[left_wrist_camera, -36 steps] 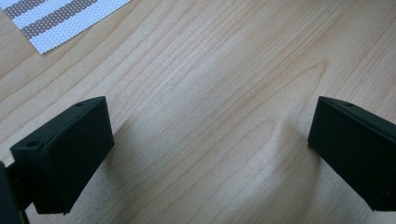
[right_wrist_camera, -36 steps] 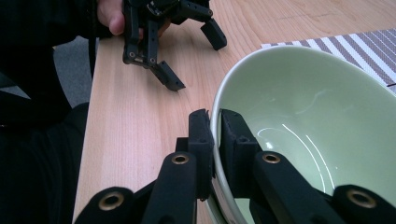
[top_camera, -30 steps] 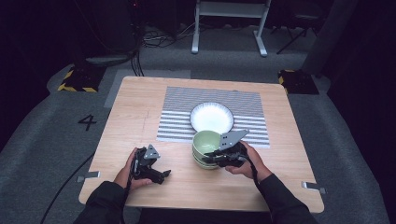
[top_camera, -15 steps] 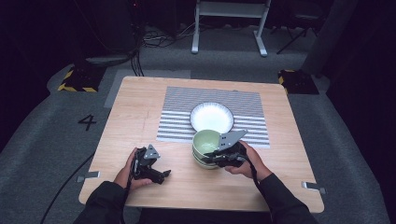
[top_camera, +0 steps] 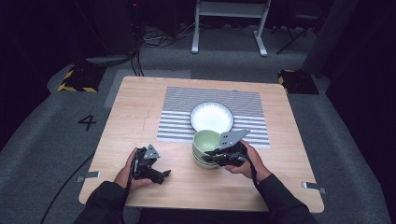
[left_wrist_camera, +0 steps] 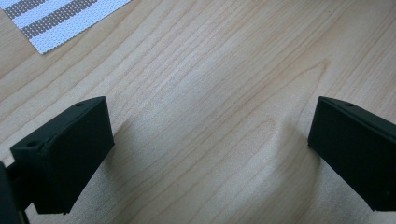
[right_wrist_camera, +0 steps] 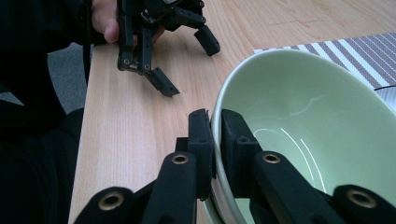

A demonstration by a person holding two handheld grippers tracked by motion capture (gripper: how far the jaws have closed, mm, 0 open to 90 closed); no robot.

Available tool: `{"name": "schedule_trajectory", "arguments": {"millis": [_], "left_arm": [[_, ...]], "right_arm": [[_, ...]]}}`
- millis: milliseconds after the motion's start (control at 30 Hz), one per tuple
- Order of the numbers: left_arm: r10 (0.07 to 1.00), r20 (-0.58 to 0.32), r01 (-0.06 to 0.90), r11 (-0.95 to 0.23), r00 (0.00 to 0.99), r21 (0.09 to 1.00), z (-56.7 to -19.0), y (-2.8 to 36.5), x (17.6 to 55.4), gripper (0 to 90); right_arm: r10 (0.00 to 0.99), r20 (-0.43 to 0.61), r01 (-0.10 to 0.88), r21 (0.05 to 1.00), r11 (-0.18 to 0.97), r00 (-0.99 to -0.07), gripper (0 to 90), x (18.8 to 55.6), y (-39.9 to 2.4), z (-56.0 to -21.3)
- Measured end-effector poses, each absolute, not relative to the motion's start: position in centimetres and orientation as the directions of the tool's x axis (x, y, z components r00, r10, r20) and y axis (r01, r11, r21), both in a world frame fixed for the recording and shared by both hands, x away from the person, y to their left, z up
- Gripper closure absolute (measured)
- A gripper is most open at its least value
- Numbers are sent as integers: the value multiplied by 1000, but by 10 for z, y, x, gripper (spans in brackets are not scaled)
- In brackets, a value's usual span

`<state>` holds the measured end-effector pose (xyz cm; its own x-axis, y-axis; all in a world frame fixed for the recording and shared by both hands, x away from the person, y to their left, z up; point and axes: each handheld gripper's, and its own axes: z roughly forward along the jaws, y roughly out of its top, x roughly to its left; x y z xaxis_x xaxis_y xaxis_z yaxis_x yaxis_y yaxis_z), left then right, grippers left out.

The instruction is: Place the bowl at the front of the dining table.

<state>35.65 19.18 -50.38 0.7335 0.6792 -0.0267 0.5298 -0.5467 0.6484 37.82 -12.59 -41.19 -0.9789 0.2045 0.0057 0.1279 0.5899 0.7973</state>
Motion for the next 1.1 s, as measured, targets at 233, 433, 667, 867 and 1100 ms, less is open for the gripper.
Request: {"name": "schedule_trajectory", "arguments": {"millis": [233, 433, 667, 867, 1100], "left_arm": [[679, -26, 530, -547, 733, 648, -504, 192, 356, 1], [679, -26, 530, -547, 733, 648, -504, 192, 356, 1], [679, -26, 530, -547, 733, 648, -504, 192, 356, 1], [679, -26, 530, -547, 733, 648, -504, 192, 356, 1], [679, -28, 530, -546, 734, 649, -504, 192, 356, 1]], "right_arm": [[200, 9, 126, 801, 586, -980, 832, 378, -128, -410], [219, 16, 138, 823, 552, -976, 832, 378, -132, -405], [222, 7, 129, 832, 539, -975, 832, 377, -133, -401], [237, 0, 128, 842, 524, -972, 831, 377, -135, -398], [244, -15, 118, 847, 519, -970, 831, 376, -135, -392]]}}
